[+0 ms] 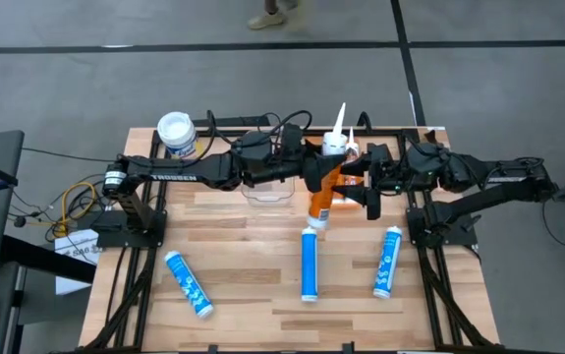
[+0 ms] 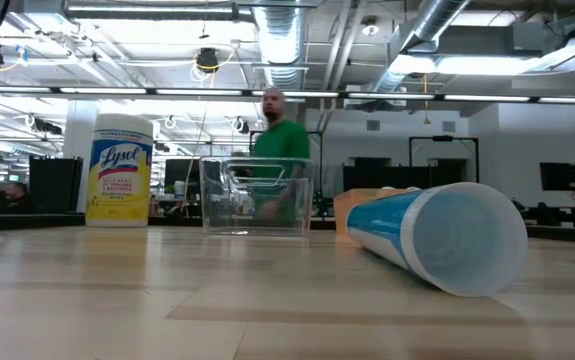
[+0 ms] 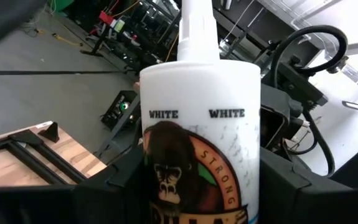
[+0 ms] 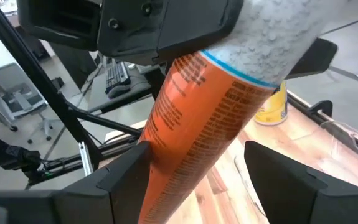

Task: Pick & place silicon tubes, Sealant and Lysol wipes
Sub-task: Put the orange sealant into the orange bin

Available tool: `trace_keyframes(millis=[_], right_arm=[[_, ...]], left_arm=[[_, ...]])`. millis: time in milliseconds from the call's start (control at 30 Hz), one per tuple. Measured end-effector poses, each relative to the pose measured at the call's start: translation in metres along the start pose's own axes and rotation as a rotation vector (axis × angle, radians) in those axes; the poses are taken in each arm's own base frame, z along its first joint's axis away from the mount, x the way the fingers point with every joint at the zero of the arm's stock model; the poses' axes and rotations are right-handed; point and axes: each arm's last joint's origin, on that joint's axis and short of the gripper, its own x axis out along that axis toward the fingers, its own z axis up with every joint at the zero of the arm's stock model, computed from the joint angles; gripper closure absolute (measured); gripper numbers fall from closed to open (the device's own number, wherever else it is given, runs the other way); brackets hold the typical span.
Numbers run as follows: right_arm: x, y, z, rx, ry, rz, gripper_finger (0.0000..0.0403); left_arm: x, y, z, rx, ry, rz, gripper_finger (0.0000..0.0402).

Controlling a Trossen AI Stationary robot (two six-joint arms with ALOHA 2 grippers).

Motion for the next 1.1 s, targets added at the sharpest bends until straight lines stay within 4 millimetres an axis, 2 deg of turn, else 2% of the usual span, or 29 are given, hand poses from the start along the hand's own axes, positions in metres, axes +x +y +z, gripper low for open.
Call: trace_keyframes(millis=[267, 533, 667, 900, 967, 1100], right_arm=[[-0.013, -0.001, -0.001, -0.024, 0.027, 0.030, 0.0154], [-0.015, -0.004, 0.000, -0.012, 0.033, 0.046, 0.0140], [-0.015, -0.003, 0.000, -0.010, 0.038, 0.069, 0.0105], [-0.015, 0.001, 0.001, -0.043, 0.021, 0.099, 0.0011], [-0.015, 0.000, 0.001, -0.041, 0.013, 0.096, 0.0012], [-0.015, 0.000, 0.002, -0.070, 0.004, 0.094, 0.0040]], left_arm=[[0.000, -0.002, -0.001, -0.017, 0.011, -0.030, 0.0206], [0.000, -0.003, 0.000, -0.022, 0.012, -0.041, 0.0207], [0.000, -0.003, 0.000, -0.017, 0.014, -0.038, 0.0207], [0.000, 0.000, 0.001, 0.000, 0.000, -0.015, 0.0207], [0.000, 0.001, 0.002, 0.002, -0.003, -0.012, 0.0207], [0.001, 0.003, 0.005, 0.008, -0.019, -0.010, 0.0207]])
